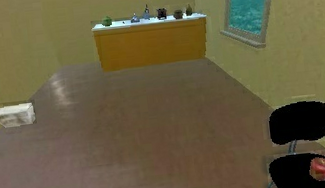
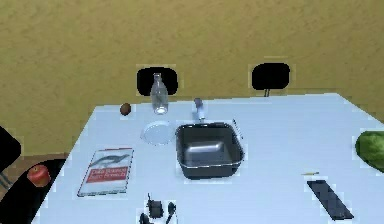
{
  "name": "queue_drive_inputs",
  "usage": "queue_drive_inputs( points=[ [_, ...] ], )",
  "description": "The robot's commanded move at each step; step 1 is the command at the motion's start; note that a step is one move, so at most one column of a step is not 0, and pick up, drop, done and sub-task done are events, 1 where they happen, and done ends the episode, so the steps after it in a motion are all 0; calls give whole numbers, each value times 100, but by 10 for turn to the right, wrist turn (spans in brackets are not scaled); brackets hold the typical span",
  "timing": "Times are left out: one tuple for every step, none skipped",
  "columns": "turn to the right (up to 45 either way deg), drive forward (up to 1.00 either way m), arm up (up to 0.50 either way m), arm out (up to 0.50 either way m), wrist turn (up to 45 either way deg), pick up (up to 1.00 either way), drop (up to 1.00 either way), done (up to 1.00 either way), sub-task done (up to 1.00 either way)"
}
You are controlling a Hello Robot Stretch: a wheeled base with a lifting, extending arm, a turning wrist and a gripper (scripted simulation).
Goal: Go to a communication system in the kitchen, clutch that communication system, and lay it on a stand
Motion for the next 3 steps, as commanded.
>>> queue_drive_inputs(
  points=[
    [0, 0, 10, 0, 0, 0, 0, 0, 0],
    [0, 0, 26, 0, 0, 0, 0, 0, 0],
    [0, 0, 0, 0, -450, 0, 0, 0, 0]
  ],
)
